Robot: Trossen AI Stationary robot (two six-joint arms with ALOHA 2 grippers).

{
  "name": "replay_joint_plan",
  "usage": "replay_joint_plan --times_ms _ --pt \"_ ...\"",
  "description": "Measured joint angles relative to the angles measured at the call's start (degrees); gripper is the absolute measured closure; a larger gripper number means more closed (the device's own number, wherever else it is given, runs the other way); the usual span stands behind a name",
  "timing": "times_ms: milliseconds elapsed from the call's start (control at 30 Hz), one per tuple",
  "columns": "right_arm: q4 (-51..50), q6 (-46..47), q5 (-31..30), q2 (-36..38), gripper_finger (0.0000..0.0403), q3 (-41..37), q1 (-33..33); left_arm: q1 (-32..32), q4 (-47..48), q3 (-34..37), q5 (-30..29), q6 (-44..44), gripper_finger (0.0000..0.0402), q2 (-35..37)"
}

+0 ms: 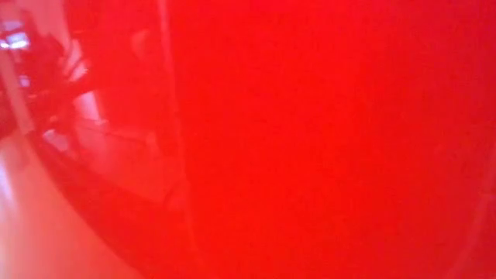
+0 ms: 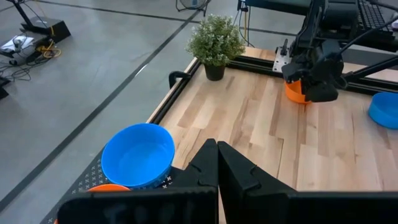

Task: Pick & Place Mini bowls
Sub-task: Stack the orange bowl on top of the orange bowls on the shelf

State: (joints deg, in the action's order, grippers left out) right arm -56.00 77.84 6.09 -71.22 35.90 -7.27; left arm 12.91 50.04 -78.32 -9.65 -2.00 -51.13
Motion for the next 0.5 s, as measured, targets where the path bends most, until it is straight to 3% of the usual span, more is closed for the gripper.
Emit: replay_joint_plan --times_ms 267,500 --pt "1.7 -2.97 -0.01 -0.04 0.0299 -0.52 0.0 0.0 -0.55 0.02 0.0 -0.17 0.0402 -0.02" --pt "3.32 -4.55 -0.01 -0.09 0.0385 -1.27 0.0 0.0 -0.55 0.02 0.0 -0.17 0.0402 -0.07"
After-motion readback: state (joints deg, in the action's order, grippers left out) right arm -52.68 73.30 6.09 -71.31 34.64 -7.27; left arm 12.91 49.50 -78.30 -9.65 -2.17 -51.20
